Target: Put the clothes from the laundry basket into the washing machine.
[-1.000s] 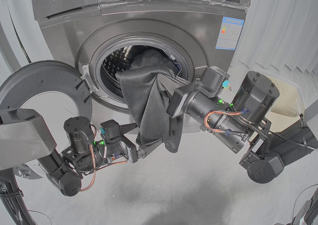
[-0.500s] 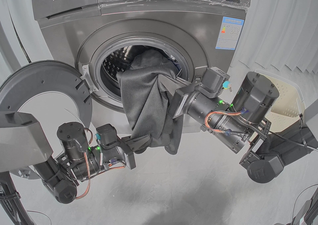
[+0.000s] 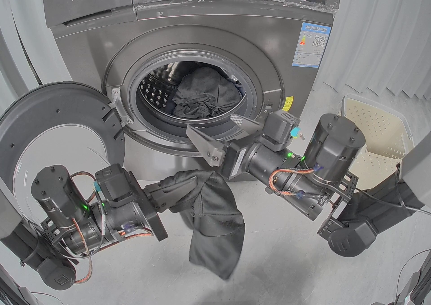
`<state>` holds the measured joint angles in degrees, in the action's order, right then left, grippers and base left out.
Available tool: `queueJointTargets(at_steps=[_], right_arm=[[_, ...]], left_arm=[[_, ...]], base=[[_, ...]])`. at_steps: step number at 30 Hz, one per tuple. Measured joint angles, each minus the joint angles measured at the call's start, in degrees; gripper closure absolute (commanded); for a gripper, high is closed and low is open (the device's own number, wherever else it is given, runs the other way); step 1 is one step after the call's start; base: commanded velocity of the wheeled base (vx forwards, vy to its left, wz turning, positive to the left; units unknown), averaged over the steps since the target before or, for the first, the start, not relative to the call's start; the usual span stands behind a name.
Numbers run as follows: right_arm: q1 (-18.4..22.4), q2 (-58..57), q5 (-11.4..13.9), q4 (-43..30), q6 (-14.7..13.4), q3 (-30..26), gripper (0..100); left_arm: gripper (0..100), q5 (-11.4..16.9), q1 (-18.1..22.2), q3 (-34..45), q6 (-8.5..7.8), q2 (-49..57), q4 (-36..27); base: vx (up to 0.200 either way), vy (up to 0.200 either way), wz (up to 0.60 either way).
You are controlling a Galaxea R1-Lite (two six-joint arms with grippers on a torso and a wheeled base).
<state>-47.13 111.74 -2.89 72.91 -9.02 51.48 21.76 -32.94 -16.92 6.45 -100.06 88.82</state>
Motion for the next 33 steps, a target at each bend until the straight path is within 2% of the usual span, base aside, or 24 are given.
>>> queueJointTargets(at_steps=[3,5,9,21,29,33], right_arm=[[-0.05,0.15,0.00,0.00,0.05,-1.38,0],[0.11,0.15,0.02,0.02,0.11,-2.67,0],[0.94,-0.46,0.11,-0.05,0.68,-5.95,0],[2.60,-1.54,0.76,0.02,2.68,-12.70,0],[3.72,-0.55,1.12,0.06,3.36,-13.70,0],[3.50,0.15,2.38,0.11,3.47,-13.09,0]], left_arm=[[100,-0.46,0.15,-1.44,1.32,0.94,-0.02],[100,-1.87,0.30,-2.78,2.24,1.30,-0.02],[100,-3.86,0.48,-4.66,3.16,1.63,-0.09],[100,-4.11,1.35,-5.95,3.38,2.51,0.00],[100,-3.56,1.57,-6.08,3.32,3.56,0.02],[100,-3.56,1.57,-6.25,3.32,3.89,0.02]], base=[[0.000,0.000,0.00],[0.000,0.000,0.00],[0.000,0.000,0.00],[0.000,0.000,0.00],[0.000,0.000,0.00],[0.000,0.000,0.00]])
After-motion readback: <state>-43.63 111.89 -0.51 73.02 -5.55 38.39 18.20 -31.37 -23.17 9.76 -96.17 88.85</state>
